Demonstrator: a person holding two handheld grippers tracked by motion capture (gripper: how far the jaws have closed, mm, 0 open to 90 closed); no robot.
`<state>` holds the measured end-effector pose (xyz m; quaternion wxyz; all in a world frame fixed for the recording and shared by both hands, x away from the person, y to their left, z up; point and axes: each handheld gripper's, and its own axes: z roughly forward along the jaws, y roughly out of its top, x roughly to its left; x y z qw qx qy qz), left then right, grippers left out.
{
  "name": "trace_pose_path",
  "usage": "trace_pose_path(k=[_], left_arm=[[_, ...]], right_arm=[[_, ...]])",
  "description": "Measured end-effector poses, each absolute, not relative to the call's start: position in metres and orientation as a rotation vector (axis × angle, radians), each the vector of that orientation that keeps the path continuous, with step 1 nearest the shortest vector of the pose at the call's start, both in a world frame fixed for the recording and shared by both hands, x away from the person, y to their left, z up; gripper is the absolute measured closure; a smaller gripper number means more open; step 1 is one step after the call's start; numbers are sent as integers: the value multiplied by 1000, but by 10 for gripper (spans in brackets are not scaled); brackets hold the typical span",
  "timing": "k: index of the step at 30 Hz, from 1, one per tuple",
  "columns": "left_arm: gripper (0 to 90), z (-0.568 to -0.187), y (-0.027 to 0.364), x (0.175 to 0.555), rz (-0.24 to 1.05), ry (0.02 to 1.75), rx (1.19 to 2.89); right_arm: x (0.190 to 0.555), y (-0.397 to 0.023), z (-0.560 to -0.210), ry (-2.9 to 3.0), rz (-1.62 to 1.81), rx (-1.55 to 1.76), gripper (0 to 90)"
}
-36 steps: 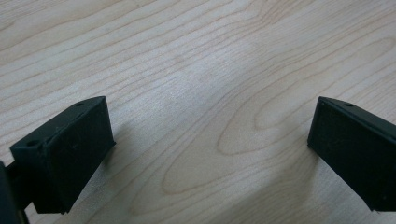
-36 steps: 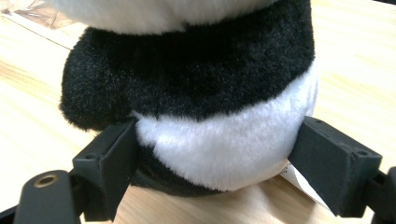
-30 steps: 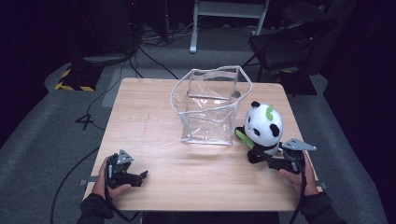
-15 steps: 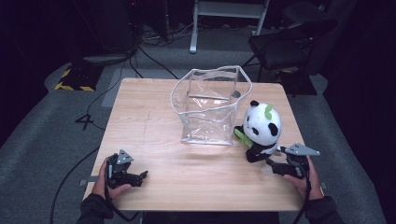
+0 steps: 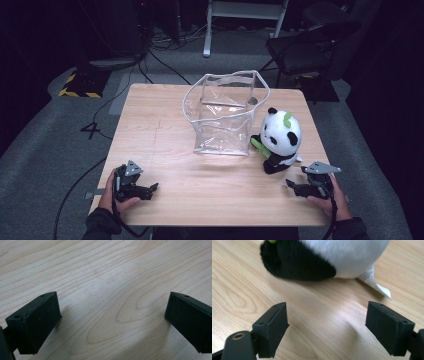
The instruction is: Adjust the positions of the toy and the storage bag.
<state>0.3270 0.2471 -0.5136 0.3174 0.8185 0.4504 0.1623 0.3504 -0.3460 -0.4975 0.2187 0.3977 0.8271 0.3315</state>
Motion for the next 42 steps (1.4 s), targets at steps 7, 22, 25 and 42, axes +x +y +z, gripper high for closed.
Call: trace_pose_path(k=[7, 22, 25, 42], left_arm=[[2, -514, 247, 327, 428, 1185, 2154], [4, -514, 247, 327, 434, 1184, 2153], [5, -514, 247, 327, 435, 1184, 2152], [5, -514, 246, 326, 437, 1193, 2149]], right_arm=[[349, -351, -504, 2295, 922, 1128, 175], [352, -358, -501, 2308, 896, 1194, 193], [351, -362, -491, 2271, 962, 1193, 186], [357, -329, -419, 2098, 1145, 1011, 163]])
